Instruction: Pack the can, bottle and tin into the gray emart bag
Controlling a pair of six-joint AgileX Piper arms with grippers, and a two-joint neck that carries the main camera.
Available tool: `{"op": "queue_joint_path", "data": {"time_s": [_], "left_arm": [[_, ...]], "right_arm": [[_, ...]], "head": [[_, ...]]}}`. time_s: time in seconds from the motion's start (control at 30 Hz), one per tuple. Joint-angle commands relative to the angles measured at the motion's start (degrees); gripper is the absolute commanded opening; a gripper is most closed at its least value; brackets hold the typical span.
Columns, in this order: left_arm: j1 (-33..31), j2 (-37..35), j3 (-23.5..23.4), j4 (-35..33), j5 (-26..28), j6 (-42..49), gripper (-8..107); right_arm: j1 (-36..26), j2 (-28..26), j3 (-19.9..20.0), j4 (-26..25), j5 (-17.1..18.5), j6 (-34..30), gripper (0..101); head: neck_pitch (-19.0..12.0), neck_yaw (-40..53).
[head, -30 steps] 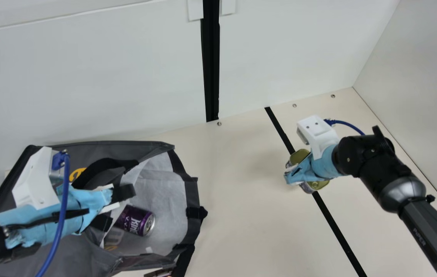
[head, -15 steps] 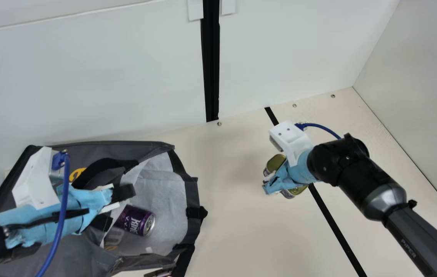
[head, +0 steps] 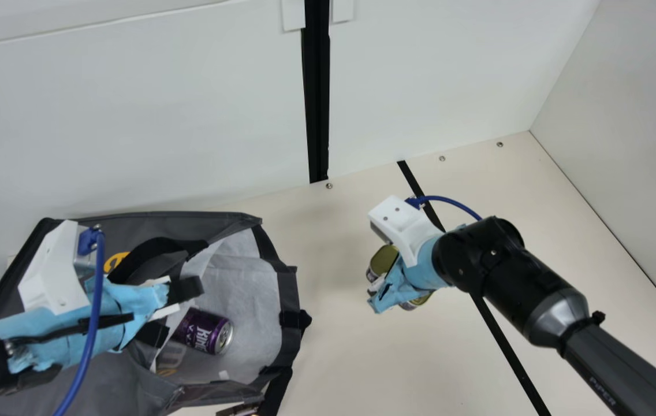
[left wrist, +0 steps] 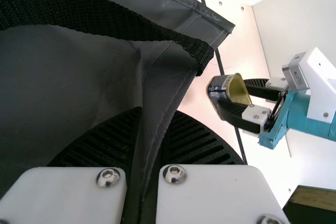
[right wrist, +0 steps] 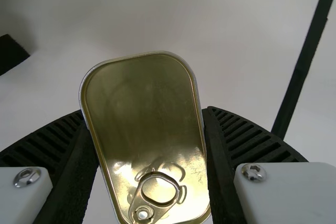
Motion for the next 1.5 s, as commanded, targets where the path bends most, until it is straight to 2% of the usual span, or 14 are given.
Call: {"op": "queue_joint_path", "data": {"time_s": [0.0, 0.77, 1.47], "left_arm": [[0.0, 0.0, 0.0, 0.0, 0.0, 0.0, 10], [0.0, 0.0, 0.0, 0.0, 0.0, 0.0, 10], [0.0, 0.0, 0.0, 0.0, 0.0, 0.0, 10]], "right_arm": [[0.8, -0.1, 0.1, 0.2, 0.1, -0.1, 0], [11.8, -1.0, -0.4, 2.1, 2.5, -0.8, 0], [20.8, 0.5, -2.4, 3.8, 2.7, -2.1, 0]], "head": [[-1.3, 0.0], [-1.3, 0.0], [-1.3, 0.0]]}}
